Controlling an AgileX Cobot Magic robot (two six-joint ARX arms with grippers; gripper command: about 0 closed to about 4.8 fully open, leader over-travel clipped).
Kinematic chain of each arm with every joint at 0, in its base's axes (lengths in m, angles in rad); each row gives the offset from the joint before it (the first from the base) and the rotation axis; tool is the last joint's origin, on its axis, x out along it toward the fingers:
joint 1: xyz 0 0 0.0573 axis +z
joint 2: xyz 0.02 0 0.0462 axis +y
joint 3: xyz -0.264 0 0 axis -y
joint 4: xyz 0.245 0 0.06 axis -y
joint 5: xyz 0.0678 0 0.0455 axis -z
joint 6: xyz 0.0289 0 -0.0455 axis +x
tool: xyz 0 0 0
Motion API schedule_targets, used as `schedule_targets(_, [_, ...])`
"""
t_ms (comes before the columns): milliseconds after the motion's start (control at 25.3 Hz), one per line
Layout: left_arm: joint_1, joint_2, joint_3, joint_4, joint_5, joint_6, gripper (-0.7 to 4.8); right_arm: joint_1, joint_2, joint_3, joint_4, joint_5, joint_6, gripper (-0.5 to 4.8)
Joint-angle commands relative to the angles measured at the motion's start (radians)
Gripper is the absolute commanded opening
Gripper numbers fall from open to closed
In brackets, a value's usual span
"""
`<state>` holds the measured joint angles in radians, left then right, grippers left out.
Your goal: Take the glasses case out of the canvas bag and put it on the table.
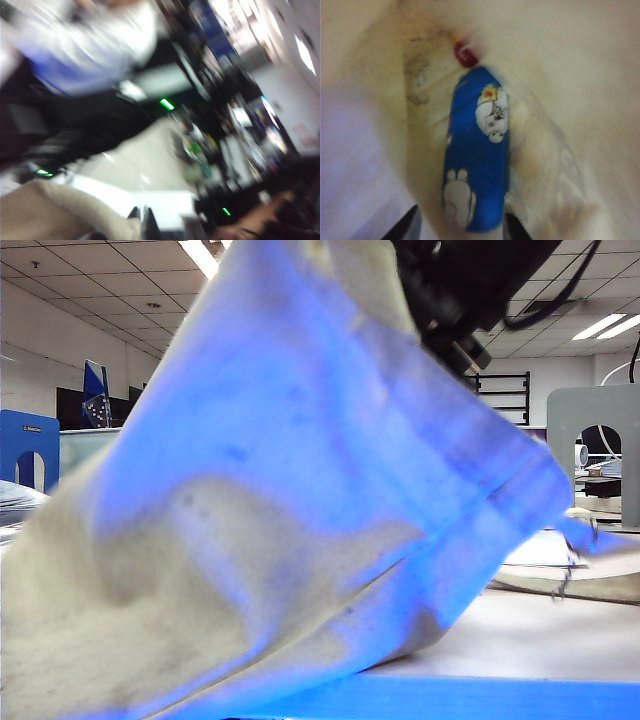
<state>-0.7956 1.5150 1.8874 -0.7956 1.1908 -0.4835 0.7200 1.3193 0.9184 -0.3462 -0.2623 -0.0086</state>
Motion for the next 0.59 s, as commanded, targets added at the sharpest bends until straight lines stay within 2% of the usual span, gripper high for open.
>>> schedule_targets(40, [-0.066, 0.0, 0.004, 0.008, -0.038, -0.004, -0.01, 0.002, 0.054, 0.003, 0.03, -0.01, -0.008, 2.11])
schedule_targets(119, [-0.074, 0.0, 0.004, -0.011, -0.047, -0.004, -0.01, 0.005, 0.102, 0.003, 0.046, -0.091, -0.005, 2.11])
schedule_targets(277, [-0.073, 0.0, 0.004, -0.035, -0.093, 0.006, -0.01, 0.064, 0.106, 0.004, 0.15, -0.137, 0.054, 2.16])
schedule_targets(316, [-0.073, 0.0, 0.004, -0.063, -0.097, 0.025, -0.01, 0.104, 0.108, 0.004, 0.19, -0.135, 0.065, 2.75])
schedule_targets(395, [-0.073, 0.0, 0.004, -0.11, -0.099, 0.031, -0.01, 0.17, 0.125, 0.004, 0.25, -0.032, 0.071, 2.85])
schedule_targets(435, [-0.073, 0.0, 0.004, -0.115, -0.099, 0.031, -0.01, 0.182, 0.142, 0.004, 0.283, 0.004, 0.073, 3.17])
schedule_targets(474, [-0.074, 0.0, 0.004, -0.118, -0.106, 0.029, -0.01, 0.19, 0.183, 0.004, 0.327, 0.032, 0.11, 4.1])
schedule_targets(514, [-0.074, 0.0, 0.004, -0.124, -0.11, 0.025, -0.01, 0.19, 0.217, 0.004, 0.327, 0.065, 0.113, 4.53])
schedule_targets(593, [-0.074, 0.0, 0.004, -0.135, -0.114, 0.023, -0.01, 0.188, 0.271, 0.004, 0.289, 0.105, 0.089, 4.73])
